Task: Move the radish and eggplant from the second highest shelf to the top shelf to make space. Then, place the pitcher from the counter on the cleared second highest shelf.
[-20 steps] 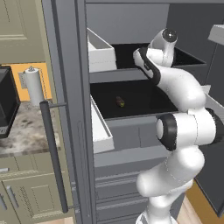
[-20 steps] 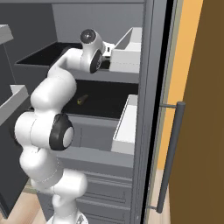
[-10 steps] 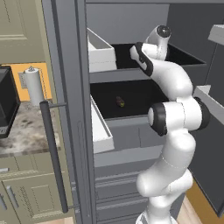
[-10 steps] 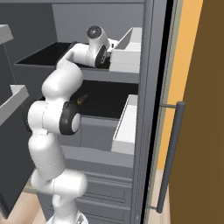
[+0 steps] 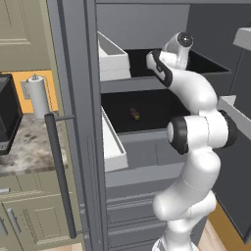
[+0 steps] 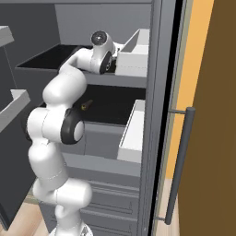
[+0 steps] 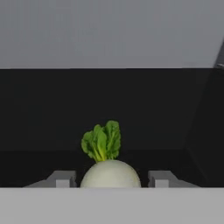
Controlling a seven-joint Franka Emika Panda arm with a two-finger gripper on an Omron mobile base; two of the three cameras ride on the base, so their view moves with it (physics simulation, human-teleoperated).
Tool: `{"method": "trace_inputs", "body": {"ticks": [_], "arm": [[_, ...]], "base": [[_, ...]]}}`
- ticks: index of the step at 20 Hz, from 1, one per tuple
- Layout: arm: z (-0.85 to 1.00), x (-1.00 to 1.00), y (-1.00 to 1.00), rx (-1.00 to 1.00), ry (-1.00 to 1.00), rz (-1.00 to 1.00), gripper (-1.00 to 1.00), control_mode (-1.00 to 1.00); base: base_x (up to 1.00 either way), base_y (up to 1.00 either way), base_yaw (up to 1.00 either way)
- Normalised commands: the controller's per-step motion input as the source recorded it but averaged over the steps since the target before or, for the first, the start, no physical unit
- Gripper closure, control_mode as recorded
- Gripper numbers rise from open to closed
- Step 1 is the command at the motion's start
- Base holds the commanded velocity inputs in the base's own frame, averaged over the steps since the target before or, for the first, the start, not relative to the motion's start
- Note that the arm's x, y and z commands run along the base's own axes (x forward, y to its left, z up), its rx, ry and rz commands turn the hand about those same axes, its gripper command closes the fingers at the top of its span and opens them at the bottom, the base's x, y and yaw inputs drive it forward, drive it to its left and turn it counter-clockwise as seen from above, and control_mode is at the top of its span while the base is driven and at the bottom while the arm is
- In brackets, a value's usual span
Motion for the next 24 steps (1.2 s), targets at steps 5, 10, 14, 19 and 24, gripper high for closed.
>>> {"method": "trace_inputs", "body": {"ticks": [5,10,14,19,24], "arm": [[0.01,-0.39,0.04,-0.01,0.00,0.00,-1.00,-1.00],[0.08,-0.69,0.18,-0.07,0.09,0.01,-1.00,-1.00],[0.00,-1.00,0.29,-0.11,0.08,0.04,-1.00,-1.00],[-0.23,-1.00,0.46,-0.14,0.01,0.05,-1.00,-1.00],[-0.74,-1.00,0.47,-0.05,-0.05,0.04,-1.00,-1.00]], "base": [[0.00,0.00,0.00],[0.00,0.00,0.00],[0.00,0.00,0.00],[0.00,0.00,0.00],[0.00,0.00,0.00]]}}
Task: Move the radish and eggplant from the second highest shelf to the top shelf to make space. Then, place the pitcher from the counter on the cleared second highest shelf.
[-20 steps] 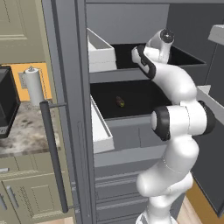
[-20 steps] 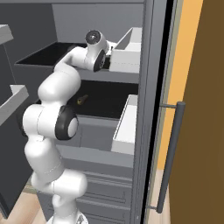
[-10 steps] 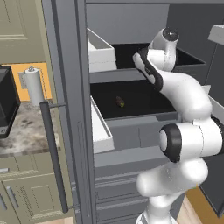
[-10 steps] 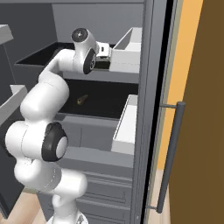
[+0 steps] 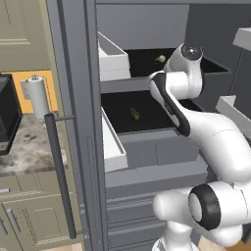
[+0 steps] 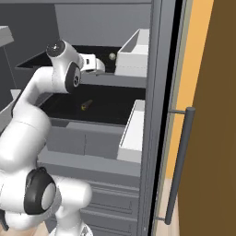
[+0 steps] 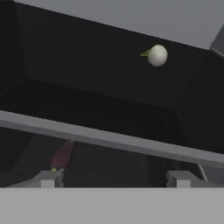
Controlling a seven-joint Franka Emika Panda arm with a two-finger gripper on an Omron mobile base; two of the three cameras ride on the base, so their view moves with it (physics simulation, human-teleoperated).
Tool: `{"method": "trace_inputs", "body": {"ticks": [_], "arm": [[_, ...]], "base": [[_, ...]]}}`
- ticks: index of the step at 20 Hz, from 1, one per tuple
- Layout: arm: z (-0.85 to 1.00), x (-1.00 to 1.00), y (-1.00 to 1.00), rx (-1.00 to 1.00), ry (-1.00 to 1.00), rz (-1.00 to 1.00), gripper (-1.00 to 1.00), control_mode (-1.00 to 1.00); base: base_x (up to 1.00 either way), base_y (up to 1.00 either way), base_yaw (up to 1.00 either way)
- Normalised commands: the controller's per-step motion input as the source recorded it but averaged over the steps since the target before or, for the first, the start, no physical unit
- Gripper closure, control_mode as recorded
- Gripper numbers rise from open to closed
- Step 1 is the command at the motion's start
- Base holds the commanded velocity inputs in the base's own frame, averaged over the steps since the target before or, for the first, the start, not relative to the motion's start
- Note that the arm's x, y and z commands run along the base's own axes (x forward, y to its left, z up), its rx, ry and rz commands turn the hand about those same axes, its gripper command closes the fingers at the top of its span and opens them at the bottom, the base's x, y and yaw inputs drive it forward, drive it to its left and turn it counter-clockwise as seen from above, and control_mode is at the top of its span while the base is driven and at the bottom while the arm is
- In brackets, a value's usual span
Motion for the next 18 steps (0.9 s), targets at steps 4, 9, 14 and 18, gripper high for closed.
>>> {"method": "trace_inputs", "body": {"ticks": [4,9,14,18], "arm": [[-0.77,-1.00,0.45,0.00,-0.01,0.00,-1.00,-1.00],[-0.78,-0.76,0.58,0.02,0.01,0.00,-1.00,-1.00],[-0.42,-0.20,0.63,0.03,0.11,0.00,-1.00,-1.00],[-0.02,0.00,0.36,0.04,0.21,0.03,-1.00,-1.00]], "base": [[0.00,0.00,0.00],[0.00,0.00,0.00],[0.00,0.00,0.00],[0.00,0.00,0.00]]}}
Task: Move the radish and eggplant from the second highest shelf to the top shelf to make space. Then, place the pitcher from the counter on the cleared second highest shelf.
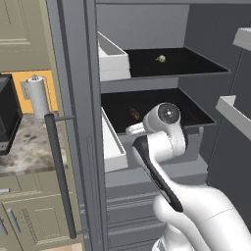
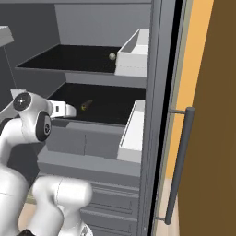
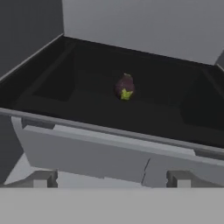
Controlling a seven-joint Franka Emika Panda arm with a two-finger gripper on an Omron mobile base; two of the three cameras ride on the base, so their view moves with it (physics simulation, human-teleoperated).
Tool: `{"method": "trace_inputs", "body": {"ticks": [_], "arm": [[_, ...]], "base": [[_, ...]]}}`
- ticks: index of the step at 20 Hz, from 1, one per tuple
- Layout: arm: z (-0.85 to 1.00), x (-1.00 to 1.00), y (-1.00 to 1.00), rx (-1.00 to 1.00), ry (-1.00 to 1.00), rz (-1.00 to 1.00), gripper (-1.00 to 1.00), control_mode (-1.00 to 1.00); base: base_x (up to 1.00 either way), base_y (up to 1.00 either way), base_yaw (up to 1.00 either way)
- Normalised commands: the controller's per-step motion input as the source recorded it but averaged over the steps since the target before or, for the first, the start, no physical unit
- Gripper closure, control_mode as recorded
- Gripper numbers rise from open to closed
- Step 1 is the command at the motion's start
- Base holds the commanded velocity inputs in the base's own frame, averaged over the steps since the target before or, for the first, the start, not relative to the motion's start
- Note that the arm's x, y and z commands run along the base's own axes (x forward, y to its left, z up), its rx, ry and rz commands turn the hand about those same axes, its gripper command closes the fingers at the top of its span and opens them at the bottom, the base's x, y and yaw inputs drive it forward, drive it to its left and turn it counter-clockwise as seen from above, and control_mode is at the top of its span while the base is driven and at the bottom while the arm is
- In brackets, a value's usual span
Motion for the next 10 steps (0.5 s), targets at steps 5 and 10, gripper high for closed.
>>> {"method": "trace_inputs", "body": {"ticks": [5,10], "arm": [[0.00,0.04,0.05,0.12,0.18,0.06,-1.00,-1.00],[-0.14,0.15,-0.09,0.17,0.07,0.08,-1.00,-1.00]], "base": [[0.00,0.00,0.00],[0.00,0.00,0.00]]}}
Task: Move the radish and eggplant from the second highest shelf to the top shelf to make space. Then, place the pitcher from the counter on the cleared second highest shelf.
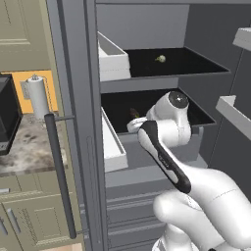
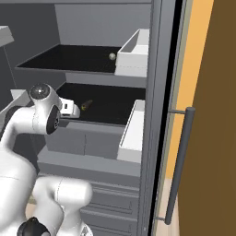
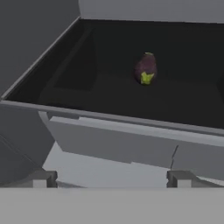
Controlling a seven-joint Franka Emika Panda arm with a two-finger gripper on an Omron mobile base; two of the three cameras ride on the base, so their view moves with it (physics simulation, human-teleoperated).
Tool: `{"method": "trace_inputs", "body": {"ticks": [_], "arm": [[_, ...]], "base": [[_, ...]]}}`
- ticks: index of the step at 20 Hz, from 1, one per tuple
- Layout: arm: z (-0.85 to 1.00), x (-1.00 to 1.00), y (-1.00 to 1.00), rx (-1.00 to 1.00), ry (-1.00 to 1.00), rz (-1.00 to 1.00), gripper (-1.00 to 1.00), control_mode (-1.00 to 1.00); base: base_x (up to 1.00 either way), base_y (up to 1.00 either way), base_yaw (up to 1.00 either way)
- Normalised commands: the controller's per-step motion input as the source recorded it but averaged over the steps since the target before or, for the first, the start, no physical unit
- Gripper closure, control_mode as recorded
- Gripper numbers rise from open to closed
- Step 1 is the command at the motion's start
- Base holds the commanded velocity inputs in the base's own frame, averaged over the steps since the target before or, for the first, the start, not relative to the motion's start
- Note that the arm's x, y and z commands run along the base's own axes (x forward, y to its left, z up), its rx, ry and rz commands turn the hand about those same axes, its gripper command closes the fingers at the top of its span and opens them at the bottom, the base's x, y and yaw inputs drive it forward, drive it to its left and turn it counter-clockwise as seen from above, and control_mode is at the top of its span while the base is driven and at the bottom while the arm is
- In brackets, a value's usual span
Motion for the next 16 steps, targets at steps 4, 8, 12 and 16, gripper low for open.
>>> {"method": "trace_inputs", "body": {"ticks": [4,8,12,16], "arm": [[-0.27,0.29,-0.04,0.09,0.00,0.04,-1.00,-1.00],[-0.21,0.47,0.00,0.02,0.00,0.01,-1.00,-1.00],[-0.11,0.54,0.00,0.00,0.00,0.00,-1.00,-1.00],[-0.08,0.52,-0.02,0.00,0.00,0.00,-1.00,-1.00]], "base": [[0.00,0.00,0.00],[0.00,0.00,0.00],[0.00,0.00,0.00],[0.00,0.00,0.00]]}}
